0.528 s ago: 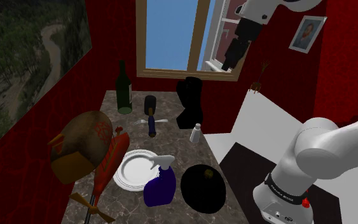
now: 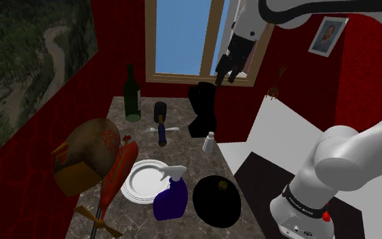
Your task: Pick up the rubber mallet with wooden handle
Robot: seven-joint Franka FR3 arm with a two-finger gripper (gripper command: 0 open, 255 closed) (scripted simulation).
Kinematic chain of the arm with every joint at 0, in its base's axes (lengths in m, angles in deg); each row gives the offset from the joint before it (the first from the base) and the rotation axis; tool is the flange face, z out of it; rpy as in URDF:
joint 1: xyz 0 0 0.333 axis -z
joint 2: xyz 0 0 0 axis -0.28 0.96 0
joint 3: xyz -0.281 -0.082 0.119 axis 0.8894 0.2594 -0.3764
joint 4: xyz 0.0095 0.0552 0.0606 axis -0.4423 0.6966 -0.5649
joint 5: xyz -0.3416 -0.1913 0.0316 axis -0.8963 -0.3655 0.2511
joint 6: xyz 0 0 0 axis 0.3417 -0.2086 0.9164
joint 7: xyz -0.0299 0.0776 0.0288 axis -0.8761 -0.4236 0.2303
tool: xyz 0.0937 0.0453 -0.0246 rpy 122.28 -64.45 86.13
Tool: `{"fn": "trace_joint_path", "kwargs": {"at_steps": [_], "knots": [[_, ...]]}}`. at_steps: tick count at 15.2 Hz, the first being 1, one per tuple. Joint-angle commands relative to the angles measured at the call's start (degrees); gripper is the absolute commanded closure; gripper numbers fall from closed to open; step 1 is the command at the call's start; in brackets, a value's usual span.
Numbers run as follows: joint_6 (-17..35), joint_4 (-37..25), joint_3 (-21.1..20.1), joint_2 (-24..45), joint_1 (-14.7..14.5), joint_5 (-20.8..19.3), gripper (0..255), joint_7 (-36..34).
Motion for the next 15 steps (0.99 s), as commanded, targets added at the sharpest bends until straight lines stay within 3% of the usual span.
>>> {"fn": "trace_joint_path", "kwargs": {"at_steps": [1, 8, 15], "knots": [[4.1, 0.45, -1.58, 3.62, 0.31, 0.33, 0, -3.07], [14.73, -2.06, -6.2, 17.2, 1.67, -0.41, 0, -13.86], [22.53, -8.67, -9.02, 32.57, 2.76, -4.28, 0, -25.6]]}}
